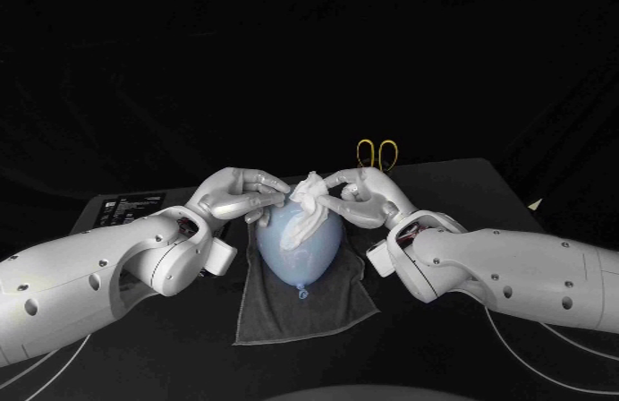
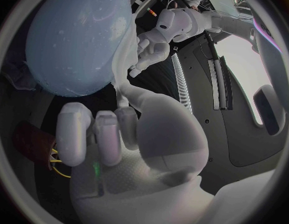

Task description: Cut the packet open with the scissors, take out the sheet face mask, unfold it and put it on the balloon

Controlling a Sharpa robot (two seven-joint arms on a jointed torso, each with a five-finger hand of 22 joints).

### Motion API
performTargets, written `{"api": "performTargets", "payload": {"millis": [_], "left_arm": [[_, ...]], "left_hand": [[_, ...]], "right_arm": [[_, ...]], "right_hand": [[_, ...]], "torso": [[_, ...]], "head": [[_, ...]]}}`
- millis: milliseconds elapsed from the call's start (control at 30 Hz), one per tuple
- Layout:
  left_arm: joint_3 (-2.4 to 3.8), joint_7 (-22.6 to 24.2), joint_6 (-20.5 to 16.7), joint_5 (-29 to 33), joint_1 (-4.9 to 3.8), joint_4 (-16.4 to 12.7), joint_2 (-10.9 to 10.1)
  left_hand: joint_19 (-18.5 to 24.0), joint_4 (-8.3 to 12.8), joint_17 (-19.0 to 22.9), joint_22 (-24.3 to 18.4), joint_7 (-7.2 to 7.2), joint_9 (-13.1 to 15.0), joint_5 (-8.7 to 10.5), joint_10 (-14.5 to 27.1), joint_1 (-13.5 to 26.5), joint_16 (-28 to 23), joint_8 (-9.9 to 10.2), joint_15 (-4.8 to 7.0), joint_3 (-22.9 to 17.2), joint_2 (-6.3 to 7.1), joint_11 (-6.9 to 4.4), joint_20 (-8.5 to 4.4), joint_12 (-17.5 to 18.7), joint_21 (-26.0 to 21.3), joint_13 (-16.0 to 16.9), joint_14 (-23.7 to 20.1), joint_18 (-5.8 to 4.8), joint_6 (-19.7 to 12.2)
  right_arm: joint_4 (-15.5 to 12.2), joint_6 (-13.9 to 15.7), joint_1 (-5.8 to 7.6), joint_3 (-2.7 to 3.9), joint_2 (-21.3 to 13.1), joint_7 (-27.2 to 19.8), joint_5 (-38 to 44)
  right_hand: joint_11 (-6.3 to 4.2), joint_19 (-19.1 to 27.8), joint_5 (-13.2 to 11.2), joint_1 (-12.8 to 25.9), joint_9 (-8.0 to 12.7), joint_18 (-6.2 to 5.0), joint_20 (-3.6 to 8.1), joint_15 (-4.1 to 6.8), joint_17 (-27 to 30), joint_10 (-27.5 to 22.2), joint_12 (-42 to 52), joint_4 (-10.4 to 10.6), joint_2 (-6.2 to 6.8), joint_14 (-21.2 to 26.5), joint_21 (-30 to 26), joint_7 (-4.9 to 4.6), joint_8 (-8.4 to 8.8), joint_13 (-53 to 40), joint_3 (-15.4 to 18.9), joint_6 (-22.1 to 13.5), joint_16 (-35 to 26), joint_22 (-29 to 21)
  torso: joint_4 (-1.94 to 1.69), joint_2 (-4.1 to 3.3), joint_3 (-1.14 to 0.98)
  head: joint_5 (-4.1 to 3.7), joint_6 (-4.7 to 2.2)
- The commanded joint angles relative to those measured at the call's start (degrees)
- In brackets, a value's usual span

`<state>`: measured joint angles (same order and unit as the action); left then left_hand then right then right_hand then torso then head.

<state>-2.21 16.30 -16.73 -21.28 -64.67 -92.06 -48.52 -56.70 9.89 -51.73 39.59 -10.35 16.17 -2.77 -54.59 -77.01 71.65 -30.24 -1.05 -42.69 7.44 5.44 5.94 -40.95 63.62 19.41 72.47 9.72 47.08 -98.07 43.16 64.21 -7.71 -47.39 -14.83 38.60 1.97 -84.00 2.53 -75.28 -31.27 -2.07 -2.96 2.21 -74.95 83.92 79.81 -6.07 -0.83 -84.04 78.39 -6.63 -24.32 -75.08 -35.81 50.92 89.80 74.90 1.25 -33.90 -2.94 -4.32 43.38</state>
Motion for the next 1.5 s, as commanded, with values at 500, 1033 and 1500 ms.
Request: {"api": "performTargets", "payload": {"millis": [500,1033,1500], "left_arm": [[0.04,0.32,0.96,0.27,-0.02,-0.05,-0.07],[0.04,0.1,1.0,0.27,-0.02,-0.08,-0.16],[0.03,-0.08,1.31,0.27,-0.02,-0.02,0.02]], "left_hand": [[0.2,0.35,-0.45,0.67,-0.3,-0.18,-0.19,0.15,-0.45,-0.04,0.45,-0.14,-0.12,-0.36,0.35,0.21,-0.46,0.59,-0.08,0.08,0.58,0.34],[0.27,0.41,-0.41,0.69,-0.31,-0.23,-0.19,0.18,-0.43,-0.03,0.48,-0.15,-0.17,-0.37,0.36,0.22,-0.48,0.65,-0.09,0.09,0.59,0.33],[0.39,0.76,-0.37,0.99,-0.33,-0.38,-0.19,0.21,-0.45,0.0,0.56,-0.17,-0.35,-0.34,0.42,0.24,-0.61,1.03,-0.12,0.1,0.6,0.35]], "right_arm": [[0.26,-2.63,-0.01,0.03,0.19,-3.36,-4.49],[0.45,1.77,-0.01,0.03,0.14,-1.06,-2.37],[1.05,5.39,-0.01,0.03,0.05,2.05,0.77]], "right_hand": [[0.51,-2.05,0.24,8.22,3.81,-0.02,-2.05,-1.02,-15.05,2.27,3.31,-4.14,-0.85,-5.96,2.58,-0.53,4.93,-9.85,-8.47,4.4,0.2,12.36],[-1.85,-2.74,0.23,9.22,2.96,0.29,-0.26,0.99,-15.05,4.64,7.19,-5.53,3.5,-5.96,3.94,2.21,1.35,-12.69,-0.32,8.4,0.2,12.72],[-4.62,-3.08,0.26,10.73,3.58,0.44,2.12,3.44,-15.05,6.08,10.19,-5.58,9.43,-5.96,4.57,5.46,-3.26,-14.92,5.74,13.75,0.2,12.94]], "torso": [[0.01,0.0,0.01],[0.02,-0.01,-0.03],[0.0,0.0,0.0]], "head": [[0.16,-0.03],[0.11,0.0],[-0.02,0.03]]}}
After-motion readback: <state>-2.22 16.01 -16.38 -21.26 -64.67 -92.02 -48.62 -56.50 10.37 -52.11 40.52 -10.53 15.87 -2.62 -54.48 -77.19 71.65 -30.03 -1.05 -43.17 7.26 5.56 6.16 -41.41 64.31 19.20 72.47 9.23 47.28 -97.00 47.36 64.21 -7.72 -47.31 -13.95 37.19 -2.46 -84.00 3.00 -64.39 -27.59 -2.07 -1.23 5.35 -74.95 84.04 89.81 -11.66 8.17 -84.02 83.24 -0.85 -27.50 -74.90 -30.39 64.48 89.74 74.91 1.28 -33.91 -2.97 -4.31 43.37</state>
